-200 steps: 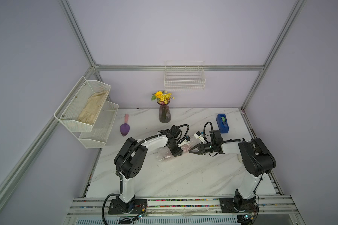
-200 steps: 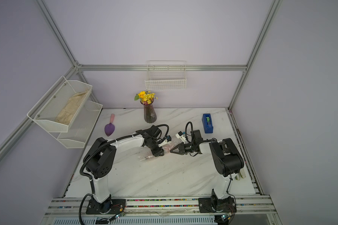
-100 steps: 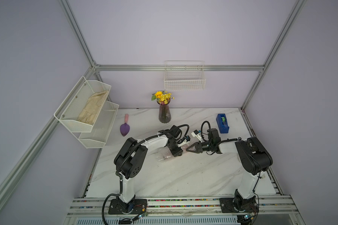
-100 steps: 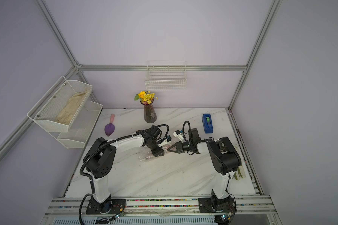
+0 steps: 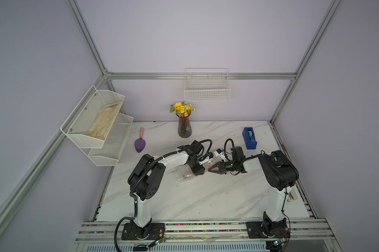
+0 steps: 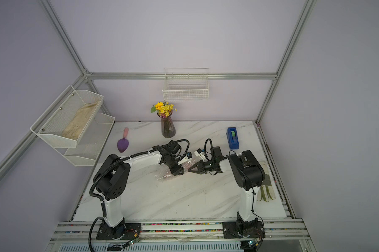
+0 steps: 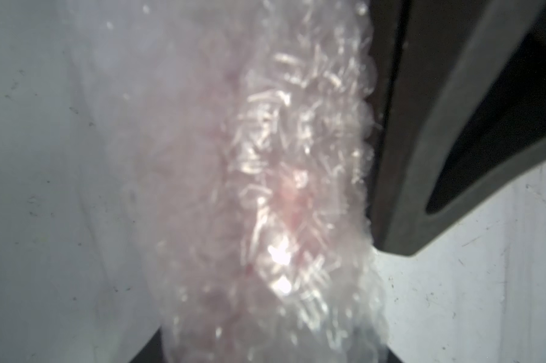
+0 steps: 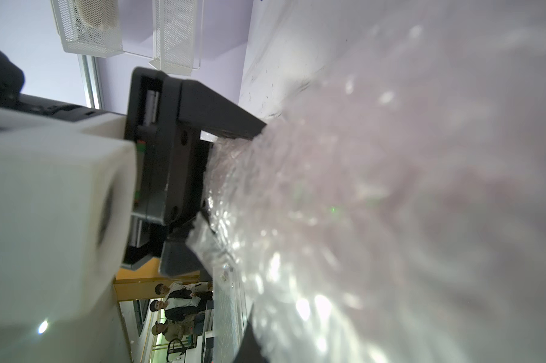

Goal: Wrap wine bottles in bubble wrap
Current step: Stick the tape on the bubble wrap.

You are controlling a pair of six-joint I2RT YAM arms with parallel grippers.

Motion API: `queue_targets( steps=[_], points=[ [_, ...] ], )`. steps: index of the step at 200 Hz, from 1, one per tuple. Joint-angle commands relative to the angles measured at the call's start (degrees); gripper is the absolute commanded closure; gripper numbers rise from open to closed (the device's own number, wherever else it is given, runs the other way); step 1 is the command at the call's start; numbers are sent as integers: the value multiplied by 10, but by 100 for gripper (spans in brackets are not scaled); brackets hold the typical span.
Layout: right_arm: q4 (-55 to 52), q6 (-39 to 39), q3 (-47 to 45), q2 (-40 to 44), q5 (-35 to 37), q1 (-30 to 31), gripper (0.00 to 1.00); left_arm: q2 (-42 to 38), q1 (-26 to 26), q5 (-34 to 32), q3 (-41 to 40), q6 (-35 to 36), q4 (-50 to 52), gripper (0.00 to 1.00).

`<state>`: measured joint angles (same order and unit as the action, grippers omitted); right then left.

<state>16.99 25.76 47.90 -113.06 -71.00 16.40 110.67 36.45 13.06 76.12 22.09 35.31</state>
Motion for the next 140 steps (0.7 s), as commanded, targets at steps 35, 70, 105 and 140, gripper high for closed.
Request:
queue_targets(
  steps=[35,70,105,140],
  points=[
    [-16,6,-14,8,20,-8,100,6,5,9,-7,5,1,60],
    [-24,3,-13,2,22,-17,100,6,5,12,-4,4,1,60],
    [-39,-4,-14,-3,22,-18,100,9,4,11,-2,5,4,60],
    [-75,-26,-2,-14,19,-19,100,11,4,14,3,5,6,60]
  ],
)
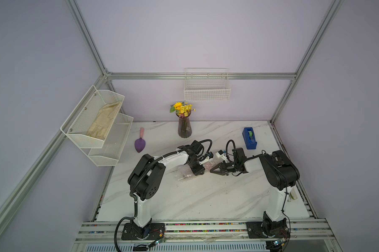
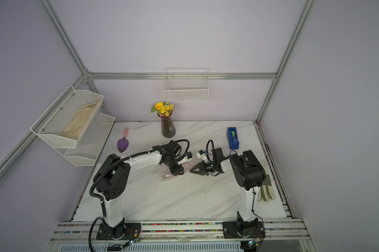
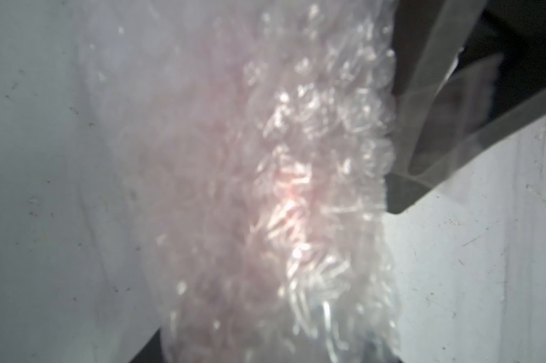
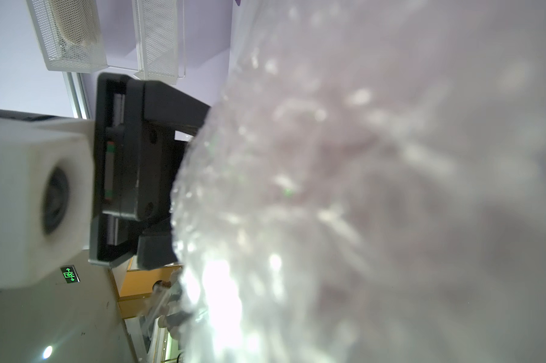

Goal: Wrap wine bottles in bubble wrap
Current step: Stick the tape on the bubble wrap.

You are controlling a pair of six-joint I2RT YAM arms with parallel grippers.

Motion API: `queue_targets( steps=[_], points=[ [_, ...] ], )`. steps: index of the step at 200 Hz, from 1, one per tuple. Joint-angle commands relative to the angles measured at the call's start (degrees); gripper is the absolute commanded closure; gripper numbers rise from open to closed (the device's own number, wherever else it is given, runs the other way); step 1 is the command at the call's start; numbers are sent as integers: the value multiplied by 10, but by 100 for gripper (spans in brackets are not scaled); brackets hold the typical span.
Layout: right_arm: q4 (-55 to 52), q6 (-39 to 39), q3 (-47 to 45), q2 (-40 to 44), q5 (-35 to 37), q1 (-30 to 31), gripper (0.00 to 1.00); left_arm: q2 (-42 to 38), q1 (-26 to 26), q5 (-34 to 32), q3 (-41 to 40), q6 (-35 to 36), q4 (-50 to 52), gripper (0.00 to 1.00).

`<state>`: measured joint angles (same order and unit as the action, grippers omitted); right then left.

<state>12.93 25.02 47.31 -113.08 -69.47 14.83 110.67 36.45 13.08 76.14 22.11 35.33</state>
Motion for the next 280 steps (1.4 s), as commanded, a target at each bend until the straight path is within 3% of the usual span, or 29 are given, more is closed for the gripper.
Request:
queue_targets(
  steps=[1,85,143,191,232,235,239,242,280],
  points=[
    [-35,-19,3,-13,4,-3,100,12,5,14,3,5,7,60],
    [-17,7,29,-23,15,-3,98,17,4,18,6,7,15,60],
    [-11,35,34,-24,41,-5,63,15,6,19,9,9,18,61],
    [-15,39,22,-3,49,-17,46,15,5,19,8,10,21,61],
    [-91,-17,18,17,58,-36,35,18,5,17,11,10,22,61],
    [-101,-24,18,18,58,-38,27,18,5,16,12,10,22,61],
    [-114,-34,19,20,58,-38,8,18,5,16,12,10,22,61],
    [-124,-41,20,22,58,-39,3,18,5,16,12,11,23,61],
    [-226,-109,25,36,65,-45,3,20,6,14,17,10,25,61]
  ],
)
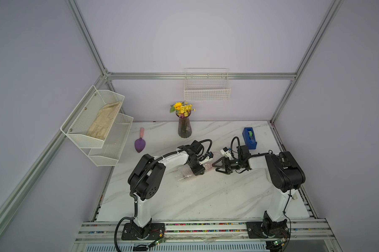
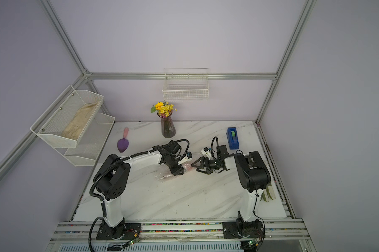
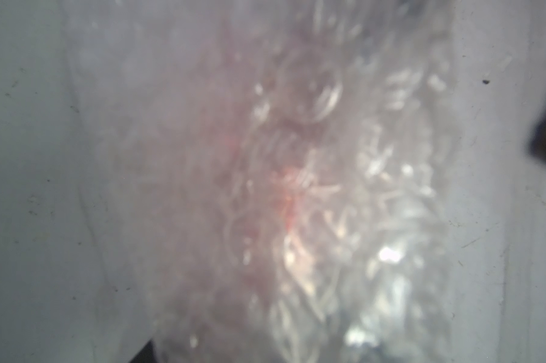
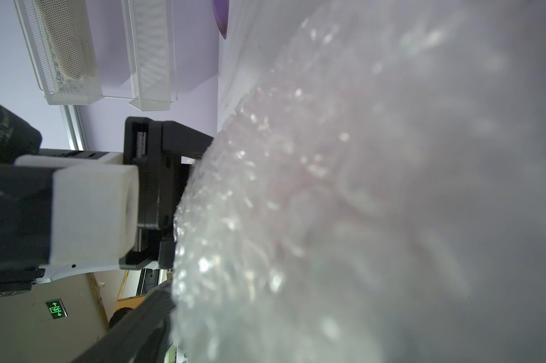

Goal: Wrap wine bottles in bubble wrap
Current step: Stick the tape on the bubble wrap.

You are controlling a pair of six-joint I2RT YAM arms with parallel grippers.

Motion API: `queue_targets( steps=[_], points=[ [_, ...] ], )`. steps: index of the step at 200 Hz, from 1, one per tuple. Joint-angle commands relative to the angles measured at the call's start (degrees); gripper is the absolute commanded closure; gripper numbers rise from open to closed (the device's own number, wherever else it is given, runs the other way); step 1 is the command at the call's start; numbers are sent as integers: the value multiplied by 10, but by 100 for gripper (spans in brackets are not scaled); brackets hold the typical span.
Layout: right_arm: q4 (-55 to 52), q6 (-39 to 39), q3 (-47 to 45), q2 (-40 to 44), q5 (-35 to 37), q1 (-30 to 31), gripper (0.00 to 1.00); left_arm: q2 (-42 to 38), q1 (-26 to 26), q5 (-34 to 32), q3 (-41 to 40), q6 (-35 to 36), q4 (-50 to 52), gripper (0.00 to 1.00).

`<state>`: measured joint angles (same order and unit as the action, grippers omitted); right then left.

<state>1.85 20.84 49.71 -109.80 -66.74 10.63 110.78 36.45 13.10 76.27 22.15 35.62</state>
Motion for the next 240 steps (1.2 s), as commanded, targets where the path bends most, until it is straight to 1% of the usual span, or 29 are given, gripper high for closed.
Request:
queue_targets(
  steps=[1,13,32,48,64,69,77,81,83,87,97,101,102,103,140,162,171,240],
  points=[
    [-119,-70,1,4,39,-3,3,19,5,14,16,10,22,61],
    [-142,-80,-10,22,48,-7,3,18,5,14,16,9,23,61],
    [-140,-72,-47,75,54,-25,3,19,5,14,15,9,22,61],
    [-119,-56,-75,138,53,-45,3,18,6,14,16,9,23,61],
    [-76,-24,-86,190,48,-55,3,19,6,15,16,10,22,61],
    [-63,-18,-85,198,42,-55,5,19,6,15,17,10,23,61],
    [-39,-3,-82,202,25,-55,14,20,5,16,18,10,23,61],
    [-27,5,-79,200,14,-56,27,21,5,16,19,10,23,61],
    [-22,9,-77,198,9,-55,35,21,6,16,19,10,23,61],
    [-17,13,-73,194,2,-55,50,21,5,16,20,10,23,61],
    [-2,22,-62,182,-4,-53,78,22,6,17,21,8,23,61],
    [2,23,-58,177,-6,-51,93,22,5,17,22,8,23,61],
    [3,23,-57,175,-7,-50,98,22,5,17,22,8,23,61],
    [4,24,-56,174,-7,-50,100,22,5,17,23,8,23,61],
    [44,37,-4,110,-27,8,100,24,5,16,25,6,23,61],
    [161,120,-20,78,-43,15,100,24,5,15,24,6,23,61],
    [189,138,-25,69,-44,15,100,24,5,14,25,6,23,62],
    [180,126,9,-38,-28,16,100,24,5,14,25,6,27,62]
  ],
)
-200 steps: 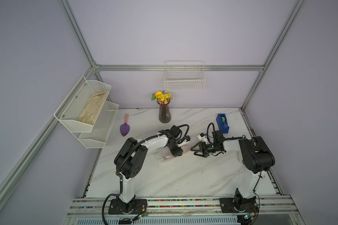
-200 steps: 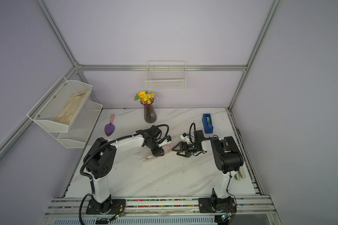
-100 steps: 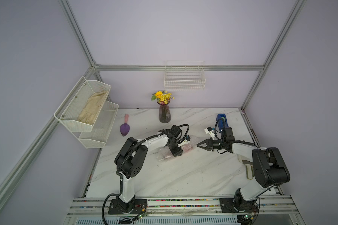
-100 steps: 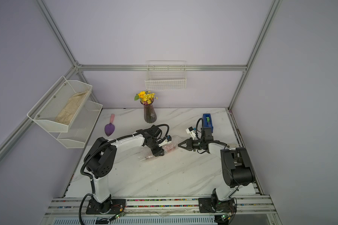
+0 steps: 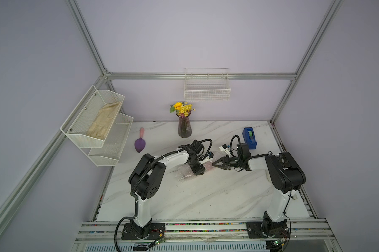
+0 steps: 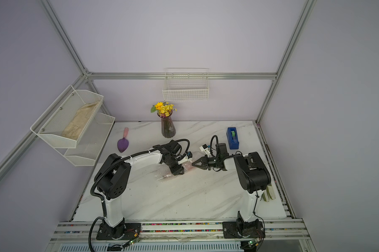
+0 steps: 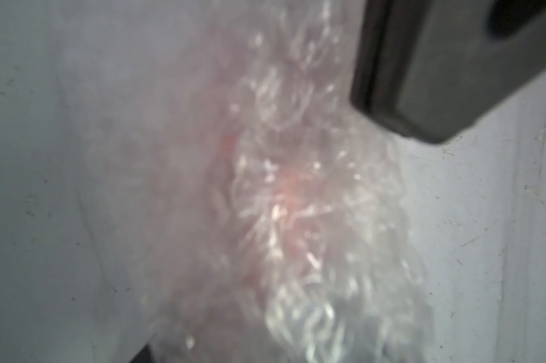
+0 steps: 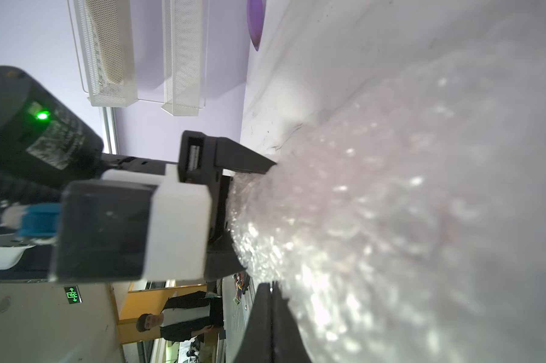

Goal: Wrap wine bottles in bubble wrap
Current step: Stick the tape on the bubble wrap.

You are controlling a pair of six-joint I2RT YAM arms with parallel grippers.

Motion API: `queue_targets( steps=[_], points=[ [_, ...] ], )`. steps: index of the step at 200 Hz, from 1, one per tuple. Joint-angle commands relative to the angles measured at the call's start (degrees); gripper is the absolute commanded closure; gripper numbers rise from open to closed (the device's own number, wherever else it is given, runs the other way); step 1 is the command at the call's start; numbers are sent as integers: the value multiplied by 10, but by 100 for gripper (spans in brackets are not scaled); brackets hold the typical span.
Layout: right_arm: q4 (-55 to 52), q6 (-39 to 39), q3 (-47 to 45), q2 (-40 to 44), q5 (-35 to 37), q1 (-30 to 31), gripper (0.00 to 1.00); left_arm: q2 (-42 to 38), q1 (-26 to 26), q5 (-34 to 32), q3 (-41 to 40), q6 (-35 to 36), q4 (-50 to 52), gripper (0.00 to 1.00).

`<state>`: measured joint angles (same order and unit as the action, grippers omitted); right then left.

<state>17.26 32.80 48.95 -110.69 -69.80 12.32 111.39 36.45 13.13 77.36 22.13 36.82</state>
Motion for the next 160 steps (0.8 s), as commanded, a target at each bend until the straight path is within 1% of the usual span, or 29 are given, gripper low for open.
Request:
queue_targets(
  steps=[1,27,43,111,131,140,160],
  points=[
    [26,6,16,-30,3,0,100,18,5,13,15,6,15,62],
    [19,-1,10,-47,9,0,100,17,6,11,15,6,17,62],
    [20,-11,0,-43,8,-1,100,18,5,11,15,8,20,62],
    [22,-45,-42,40,-22,-1,100,39,4,27,34,18,47,62],
    [-11,-72,-45,44,-29,-1,100,45,5,35,41,23,56,62],
    [-39,-89,-42,41,-21,-1,100,48,4,38,45,25,60,62],
    [-97,-129,-25,12,-17,-1,100,53,3,43,53,29,69,62]
  ],
)
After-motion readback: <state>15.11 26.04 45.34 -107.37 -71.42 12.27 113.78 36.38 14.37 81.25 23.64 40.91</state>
